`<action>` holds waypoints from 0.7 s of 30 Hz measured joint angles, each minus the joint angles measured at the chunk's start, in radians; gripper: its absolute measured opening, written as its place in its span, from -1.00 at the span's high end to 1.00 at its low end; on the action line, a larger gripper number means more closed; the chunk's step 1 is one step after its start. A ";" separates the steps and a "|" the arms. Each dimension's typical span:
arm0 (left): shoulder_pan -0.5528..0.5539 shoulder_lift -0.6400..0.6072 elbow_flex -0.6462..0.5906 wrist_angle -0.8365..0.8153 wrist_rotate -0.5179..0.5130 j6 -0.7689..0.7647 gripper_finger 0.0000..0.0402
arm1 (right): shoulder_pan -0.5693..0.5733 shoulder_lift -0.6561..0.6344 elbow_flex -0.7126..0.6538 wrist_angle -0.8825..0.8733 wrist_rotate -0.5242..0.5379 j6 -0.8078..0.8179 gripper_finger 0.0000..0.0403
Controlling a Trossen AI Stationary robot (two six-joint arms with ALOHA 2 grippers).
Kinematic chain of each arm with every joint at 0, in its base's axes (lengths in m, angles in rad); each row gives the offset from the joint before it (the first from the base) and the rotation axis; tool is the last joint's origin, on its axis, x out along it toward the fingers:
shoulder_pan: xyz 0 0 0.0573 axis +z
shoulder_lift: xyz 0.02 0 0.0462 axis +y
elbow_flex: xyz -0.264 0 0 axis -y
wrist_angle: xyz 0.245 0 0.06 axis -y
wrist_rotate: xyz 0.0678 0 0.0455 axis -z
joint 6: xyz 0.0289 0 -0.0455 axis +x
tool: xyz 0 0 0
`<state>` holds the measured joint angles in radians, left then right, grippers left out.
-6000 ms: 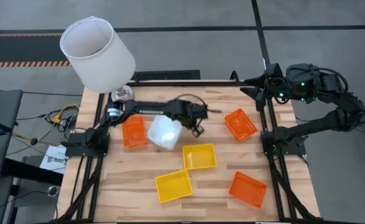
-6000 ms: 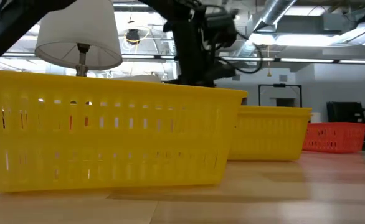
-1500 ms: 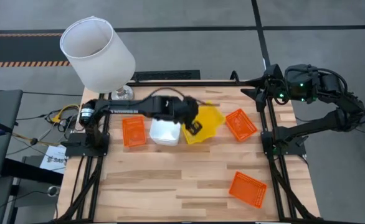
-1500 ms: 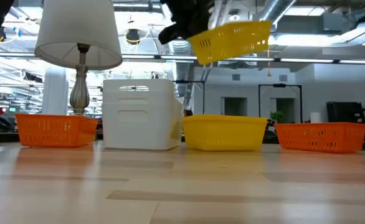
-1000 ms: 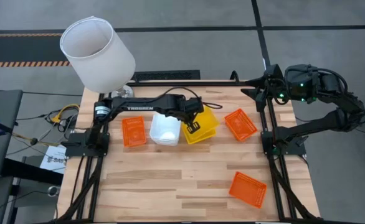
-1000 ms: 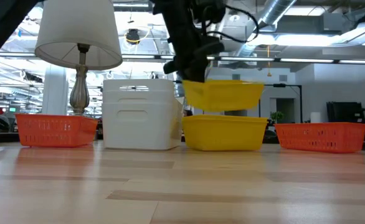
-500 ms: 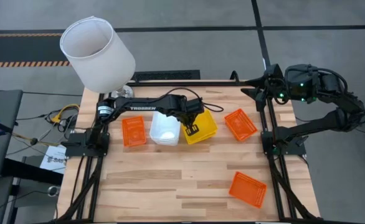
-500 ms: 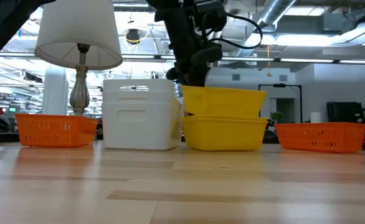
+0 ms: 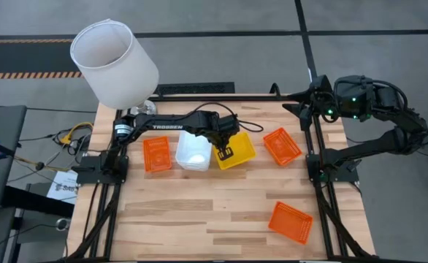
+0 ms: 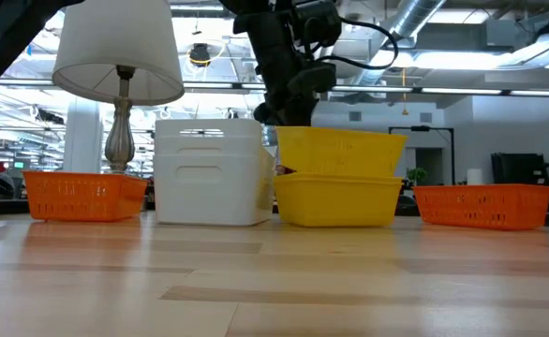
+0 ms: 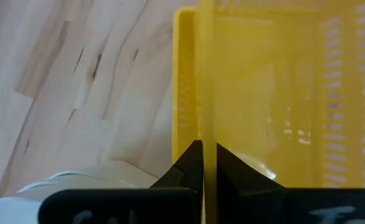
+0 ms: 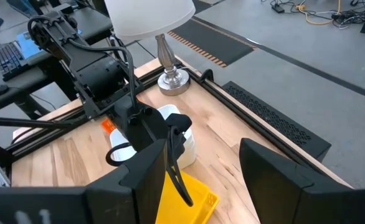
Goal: Stack baskets by color
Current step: Stack the bottom yellow bin on top of the top yellow bin
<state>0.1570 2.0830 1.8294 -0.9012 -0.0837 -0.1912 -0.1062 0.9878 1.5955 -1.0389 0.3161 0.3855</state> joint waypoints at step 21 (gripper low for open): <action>0.028 0.000 0.000 0.001 -0.007 0.007 0.40 | 0.000 0.000 0.000 0.000 0.000 0.000 -0.12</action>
<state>0.1848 2.0826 1.8294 -0.9005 -0.0904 -0.1844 -0.1062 0.9882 1.5955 -1.0393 0.3157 0.3855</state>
